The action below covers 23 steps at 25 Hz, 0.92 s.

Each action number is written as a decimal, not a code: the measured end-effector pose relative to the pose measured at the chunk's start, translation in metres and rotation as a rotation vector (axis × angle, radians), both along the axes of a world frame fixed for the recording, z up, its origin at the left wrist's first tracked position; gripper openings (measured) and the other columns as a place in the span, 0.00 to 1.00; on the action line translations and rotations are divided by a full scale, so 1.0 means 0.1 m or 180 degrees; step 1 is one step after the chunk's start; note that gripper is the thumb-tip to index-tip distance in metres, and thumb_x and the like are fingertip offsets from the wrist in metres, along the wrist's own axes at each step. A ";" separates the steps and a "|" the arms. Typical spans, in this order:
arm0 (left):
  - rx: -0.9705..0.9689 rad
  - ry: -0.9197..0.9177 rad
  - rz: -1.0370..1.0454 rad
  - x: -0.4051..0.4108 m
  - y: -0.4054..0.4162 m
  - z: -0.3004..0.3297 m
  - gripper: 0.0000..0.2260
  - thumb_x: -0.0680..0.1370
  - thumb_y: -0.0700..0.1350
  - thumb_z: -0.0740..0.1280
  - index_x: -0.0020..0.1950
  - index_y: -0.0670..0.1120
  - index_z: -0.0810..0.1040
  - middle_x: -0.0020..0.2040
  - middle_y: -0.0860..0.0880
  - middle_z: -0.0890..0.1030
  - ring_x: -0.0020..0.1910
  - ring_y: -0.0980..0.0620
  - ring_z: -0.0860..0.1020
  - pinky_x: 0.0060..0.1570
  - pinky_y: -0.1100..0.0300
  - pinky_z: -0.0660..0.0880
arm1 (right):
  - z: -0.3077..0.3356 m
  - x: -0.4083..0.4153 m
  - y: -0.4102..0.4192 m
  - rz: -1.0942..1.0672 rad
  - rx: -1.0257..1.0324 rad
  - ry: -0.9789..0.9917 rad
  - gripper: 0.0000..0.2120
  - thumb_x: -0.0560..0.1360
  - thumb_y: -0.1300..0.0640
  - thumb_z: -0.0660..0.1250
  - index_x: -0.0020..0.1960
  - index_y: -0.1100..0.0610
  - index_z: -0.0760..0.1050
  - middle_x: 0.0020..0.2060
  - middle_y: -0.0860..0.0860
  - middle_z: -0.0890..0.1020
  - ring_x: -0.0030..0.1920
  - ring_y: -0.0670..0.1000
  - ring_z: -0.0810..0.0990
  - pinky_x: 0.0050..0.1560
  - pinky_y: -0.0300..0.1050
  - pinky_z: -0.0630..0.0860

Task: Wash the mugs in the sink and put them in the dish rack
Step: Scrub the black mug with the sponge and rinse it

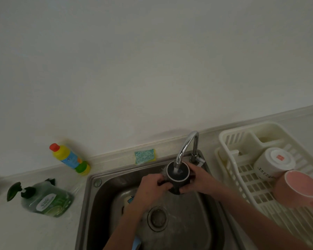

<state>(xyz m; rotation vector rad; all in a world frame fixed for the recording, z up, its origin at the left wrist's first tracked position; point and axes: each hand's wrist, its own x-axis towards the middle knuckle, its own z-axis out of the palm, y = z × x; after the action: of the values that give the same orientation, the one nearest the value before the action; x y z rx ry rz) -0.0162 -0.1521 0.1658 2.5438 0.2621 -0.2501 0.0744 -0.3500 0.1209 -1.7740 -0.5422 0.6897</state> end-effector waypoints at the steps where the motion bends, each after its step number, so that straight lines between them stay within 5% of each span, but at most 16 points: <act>1: -0.0028 0.0006 -0.0031 -0.01 -0.05 -0.03 0.09 0.76 0.52 0.71 0.50 0.48 0.83 0.42 0.55 0.79 0.41 0.58 0.76 0.36 0.71 0.66 | -0.01 0.00 -0.06 0.0061 -0.0046 -0.0066 0.42 0.58 0.65 0.82 0.68 0.50 0.72 0.61 0.48 0.81 0.63 0.49 0.79 0.63 0.51 0.76; 4: -0.0056 0.0160 -0.0149 -0.09 -0.13 -0.17 0.09 0.76 0.53 0.70 0.46 0.48 0.80 0.42 0.55 0.77 0.41 0.58 0.75 0.36 0.71 0.65 | -0.04 -0.06 -0.20 0.0198 -0.0212 -0.0107 0.43 0.59 0.62 0.83 0.70 0.50 0.71 0.62 0.47 0.80 0.65 0.48 0.77 0.65 0.50 0.75; 9: -0.0205 0.0495 -0.0235 -0.31 -0.08 -0.30 0.08 0.76 0.52 0.70 0.43 0.49 0.80 0.47 0.54 0.82 0.46 0.59 0.78 0.52 0.62 0.75 | -0.21 -0.30 -0.20 0.0266 -0.0353 0.0139 0.43 0.57 0.59 0.83 0.68 0.45 0.71 0.61 0.43 0.80 0.64 0.44 0.77 0.65 0.47 0.75; 12: -0.0294 0.0530 -0.0062 -0.41 0.06 -0.30 0.07 0.75 0.52 0.71 0.39 0.55 0.77 0.38 0.59 0.79 0.39 0.66 0.77 0.40 0.73 0.70 | -0.21 -0.37 -0.04 0.0284 -0.0324 0.0183 0.40 0.58 0.62 0.83 0.67 0.47 0.72 0.60 0.43 0.81 0.63 0.43 0.77 0.61 0.41 0.76; 15: -0.0421 0.0479 0.0172 -0.45 0.22 -0.29 0.05 0.75 0.50 0.72 0.43 0.49 0.83 0.36 0.60 0.80 0.33 0.70 0.77 0.38 0.74 0.71 | -0.18 -0.37 0.13 0.0348 -0.0264 0.0173 0.38 0.59 0.63 0.82 0.65 0.48 0.74 0.58 0.43 0.82 0.61 0.41 0.78 0.61 0.40 0.76; 19: -0.0644 0.0351 0.0425 -0.44 0.34 -0.29 0.08 0.74 0.51 0.72 0.49 0.49 0.85 0.40 0.56 0.85 0.39 0.63 0.82 0.49 0.55 0.80 | -0.16 -0.28 0.27 0.0386 -0.0202 0.0243 0.39 0.58 0.61 0.82 0.66 0.47 0.73 0.58 0.44 0.83 0.61 0.43 0.79 0.65 0.49 0.76; 23: -0.0920 0.0128 0.0494 -0.35 0.29 -0.25 0.07 0.73 0.52 0.73 0.49 0.51 0.86 0.40 0.57 0.85 0.41 0.60 0.83 0.49 0.51 0.81 | -0.07 -0.13 0.23 0.0335 -0.0127 0.0152 0.38 0.58 0.67 0.81 0.65 0.49 0.74 0.57 0.45 0.83 0.61 0.45 0.80 0.62 0.45 0.77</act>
<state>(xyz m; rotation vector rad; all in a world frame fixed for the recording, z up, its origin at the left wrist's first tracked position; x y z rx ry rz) -0.0509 -0.1227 0.1410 2.2225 0.4062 -0.2592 0.0618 -0.3266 0.1141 -1.7711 -0.5962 0.8187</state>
